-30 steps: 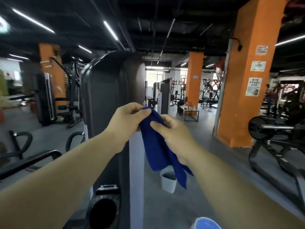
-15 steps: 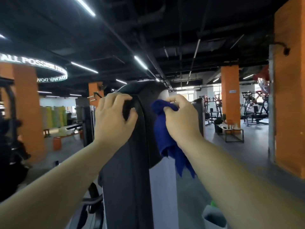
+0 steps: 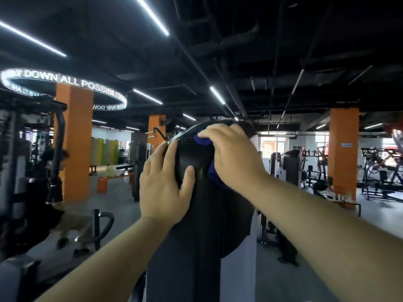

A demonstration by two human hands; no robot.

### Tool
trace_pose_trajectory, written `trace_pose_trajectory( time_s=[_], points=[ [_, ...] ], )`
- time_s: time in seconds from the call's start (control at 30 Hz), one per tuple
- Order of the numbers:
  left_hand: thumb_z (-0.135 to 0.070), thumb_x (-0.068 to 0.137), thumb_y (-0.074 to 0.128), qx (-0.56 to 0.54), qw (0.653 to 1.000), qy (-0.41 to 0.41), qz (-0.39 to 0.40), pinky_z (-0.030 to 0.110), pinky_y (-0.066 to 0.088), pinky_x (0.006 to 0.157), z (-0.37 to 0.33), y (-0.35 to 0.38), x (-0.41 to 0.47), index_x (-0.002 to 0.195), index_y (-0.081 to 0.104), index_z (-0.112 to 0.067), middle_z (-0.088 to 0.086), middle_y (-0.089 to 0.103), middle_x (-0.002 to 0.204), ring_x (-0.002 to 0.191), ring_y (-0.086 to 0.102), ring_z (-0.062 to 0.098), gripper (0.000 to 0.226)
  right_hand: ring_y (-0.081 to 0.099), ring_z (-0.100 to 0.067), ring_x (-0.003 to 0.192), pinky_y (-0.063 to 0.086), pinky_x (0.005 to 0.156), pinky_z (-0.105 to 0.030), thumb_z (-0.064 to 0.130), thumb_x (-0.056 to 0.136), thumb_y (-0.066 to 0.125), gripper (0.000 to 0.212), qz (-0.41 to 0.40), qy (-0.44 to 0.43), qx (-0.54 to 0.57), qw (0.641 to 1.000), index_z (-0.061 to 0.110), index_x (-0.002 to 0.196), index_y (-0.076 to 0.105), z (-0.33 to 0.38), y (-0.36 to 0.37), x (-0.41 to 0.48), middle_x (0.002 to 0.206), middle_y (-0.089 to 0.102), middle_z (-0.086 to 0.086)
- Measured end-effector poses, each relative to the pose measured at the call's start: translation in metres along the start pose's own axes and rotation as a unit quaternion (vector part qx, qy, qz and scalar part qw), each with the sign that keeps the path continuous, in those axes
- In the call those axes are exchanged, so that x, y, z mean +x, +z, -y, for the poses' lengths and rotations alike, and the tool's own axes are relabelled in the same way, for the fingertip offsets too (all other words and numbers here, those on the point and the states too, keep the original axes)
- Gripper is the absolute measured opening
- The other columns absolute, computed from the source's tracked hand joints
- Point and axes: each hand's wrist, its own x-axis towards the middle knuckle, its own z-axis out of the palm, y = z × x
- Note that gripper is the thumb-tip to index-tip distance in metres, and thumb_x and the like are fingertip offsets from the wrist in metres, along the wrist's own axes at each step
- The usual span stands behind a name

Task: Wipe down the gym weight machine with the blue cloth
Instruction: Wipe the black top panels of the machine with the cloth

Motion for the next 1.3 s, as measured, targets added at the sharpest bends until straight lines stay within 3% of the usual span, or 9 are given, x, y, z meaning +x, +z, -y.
trace_pose_trajectory(
  time_s=[0.2, 0.27, 0.4, 0.6, 0.67, 0.83, 0.97, 1.13, 1.3],
  points=[
    [-0.053, 0.092, 0.03, -0.009, 1.0, 0.02, -0.005, 0.04, 0.027, 0.113, 0.009, 0.004, 0.002, 0.152, 0.033, -0.017, 0.005, 0.037, 0.153, 0.14, 0.031, 0.022, 0.069, 0.043, -0.009, 0.104, 0.045, 0.094, -0.035, 0.004, 0.094, 0.04, 0.049, 0.205, -0.065, -0.045, 0.976, 0.036, 0.125, 0.06, 0.012, -0.003, 0.051, 0.127, 0.056, 0.018],
    [-0.053, 0.092, 0.029, -0.006, 1.0, 0.019, -0.009, 0.042, 0.028, 0.113, 0.009, 0.004, 0.002, 0.152, 0.032, -0.017, 0.006, 0.036, 0.153, 0.141, 0.03, 0.023, 0.07, 0.043, -0.009, 0.104, 0.042, 0.096, -0.032, 0.003, 0.097, 0.04, 0.049, 0.194, -0.064, -0.047, 0.978, 0.036, 0.127, 0.061, 0.008, -0.009, 0.045, 0.128, 0.057, 0.017],
    [-0.053, 0.092, 0.03, -0.004, 1.0, 0.014, -0.008, 0.045, 0.03, 0.11, 0.01, 0.007, 0.001, 0.152, 0.032, -0.018, 0.009, 0.036, 0.154, 0.14, 0.031, 0.026, 0.069, 0.039, -0.011, 0.11, 0.024, 0.094, -0.007, 0.0, 0.1, 0.039, 0.048, 0.156, -0.027, -0.055, 0.986, 0.028, 0.133, 0.06, -0.004, -0.023, 0.015, 0.136, 0.053, 0.014],
    [-0.052, 0.091, 0.031, -0.006, 1.0, 0.024, -0.009, 0.049, 0.033, 0.108, 0.011, 0.006, 0.003, 0.151, 0.033, -0.016, 0.011, 0.037, 0.152, 0.139, 0.032, 0.029, 0.07, 0.029, -0.008, 0.105, 0.031, 0.102, -0.024, 0.002, 0.097, 0.037, 0.053, 0.203, -0.047, -0.118, 0.971, 0.028, 0.14, 0.053, 0.027, -0.002, 0.042, 0.144, 0.045, 0.015],
    [-0.052, 0.091, 0.031, -0.009, 1.0, 0.027, -0.008, 0.05, 0.034, 0.108, 0.012, 0.005, 0.002, 0.151, 0.033, -0.016, 0.011, 0.037, 0.153, 0.139, 0.032, 0.028, 0.07, 0.033, -0.009, 0.107, 0.026, 0.1, -0.016, 0.001, 0.097, 0.035, 0.053, 0.206, -0.025, -0.097, 0.973, 0.028, 0.138, 0.055, 0.025, -0.007, 0.04, 0.142, 0.047, 0.018],
    [-0.05, 0.092, 0.033, -0.001, 0.999, 0.042, -0.016, 0.05, 0.035, 0.107, 0.016, 0.008, 0.001, 0.149, 0.036, -0.013, 0.013, 0.038, 0.152, 0.138, 0.035, 0.031, 0.068, 0.037, -0.007, 0.119, 0.015, 0.099, 0.002, 0.001, 0.099, 0.04, 0.047, 0.099, 0.062, -0.037, 0.992, 0.025, 0.136, 0.057, 0.008, -0.018, -0.009, 0.143, 0.047, 0.015],
    [-0.047, 0.094, 0.033, 0.005, 0.999, 0.046, -0.026, 0.05, 0.032, 0.109, 0.016, 0.007, -0.001, 0.149, 0.037, -0.013, 0.014, 0.034, 0.155, 0.142, 0.032, 0.031, 0.066, 0.038, -0.013, 0.121, 0.015, 0.101, 0.001, -0.002, 0.097, 0.043, 0.043, 0.017, 0.086, -0.02, 0.996, 0.015, 0.133, 0.059, 0.012, 0.008, -0.018, 0.141, 0.05, 0.006],
    [-0.033, 0.096, 0.035, 0.073, 0.971, 0.216, -0.066, 0.049, 0.025, 0.117, 0.017, 0.01, -0.01, 0.144, 0.047, -0.01, 0.011, 0.04, 0.153, 0.142, 0.032, 0.027, 0.055, 0.037, -0.007, 0.126, 0.017, 0.104, -0.001, 0.002, 0.098, 0.044, 0.045, -0.046, 0.103, 0.002, 0.994, 0.016, 0.14, 0.053, 0.013, 0.017, -0.036, 0.145, 0.048, 0.005],
    [-0.034, 0.095, 0.037, 0.084, 0.965, 0.242, -0.052, 0.052, 0.02, 0.119, 0.018, 0.01, -0.01, 0.145, 0.043, -0.006, 0.015, 0.041, 0.152, 0.142, 0.033, 0.028, 0.058, 0.032, -0.006, 0.133, 0.015, 0.108, -0.002, 0.004, 0.099, 0.044, 0.048, -0.096, 0.189, 0.029, 0.977, 0.014, 0.147, 0.043, 0.025, 0.041, -0.083, 0.145, 0.041, 0.009]
  ],
)
